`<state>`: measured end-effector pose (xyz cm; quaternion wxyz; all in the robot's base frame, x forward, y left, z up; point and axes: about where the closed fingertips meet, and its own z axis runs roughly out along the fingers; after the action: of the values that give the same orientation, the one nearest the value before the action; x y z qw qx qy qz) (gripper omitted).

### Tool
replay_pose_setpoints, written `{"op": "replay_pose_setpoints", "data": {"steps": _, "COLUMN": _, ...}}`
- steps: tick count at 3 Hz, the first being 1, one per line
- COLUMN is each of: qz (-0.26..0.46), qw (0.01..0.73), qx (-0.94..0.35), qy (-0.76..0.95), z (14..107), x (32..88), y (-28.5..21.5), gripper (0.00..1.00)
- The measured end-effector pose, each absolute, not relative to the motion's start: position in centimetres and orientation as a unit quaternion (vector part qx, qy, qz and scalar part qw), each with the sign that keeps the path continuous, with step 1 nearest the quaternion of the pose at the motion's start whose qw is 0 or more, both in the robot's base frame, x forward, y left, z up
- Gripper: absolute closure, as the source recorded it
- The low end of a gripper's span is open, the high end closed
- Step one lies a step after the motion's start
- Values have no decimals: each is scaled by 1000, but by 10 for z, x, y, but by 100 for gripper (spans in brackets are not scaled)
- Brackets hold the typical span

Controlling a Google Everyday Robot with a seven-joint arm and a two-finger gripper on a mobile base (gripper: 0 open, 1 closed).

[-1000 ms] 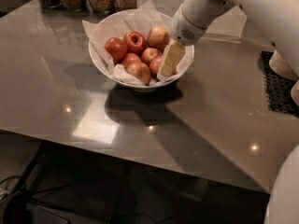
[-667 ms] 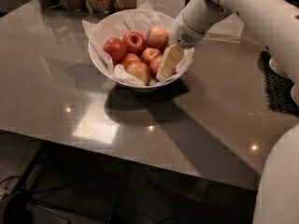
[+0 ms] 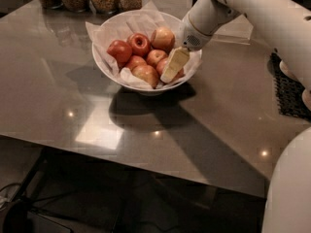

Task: Pick apple from white bowl

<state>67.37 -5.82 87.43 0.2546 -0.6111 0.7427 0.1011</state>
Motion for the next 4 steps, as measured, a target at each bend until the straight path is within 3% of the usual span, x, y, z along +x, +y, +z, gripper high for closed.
{"op": "replay_pose_setpoints", "data": {"steps": 3, "qz": 101, "qw": 255, "qx": -611, "qy": 743, "z": 874, "x": 674, "y": -58, "gripper": 88}}
{"op": "replay_pose_setpoints", "data": {"steps": 4, "qz": 101, "qw": 255, "qx": -611, "qy": 743, "z": 874, "x": 674, "y": -58, "gripper": 100}}
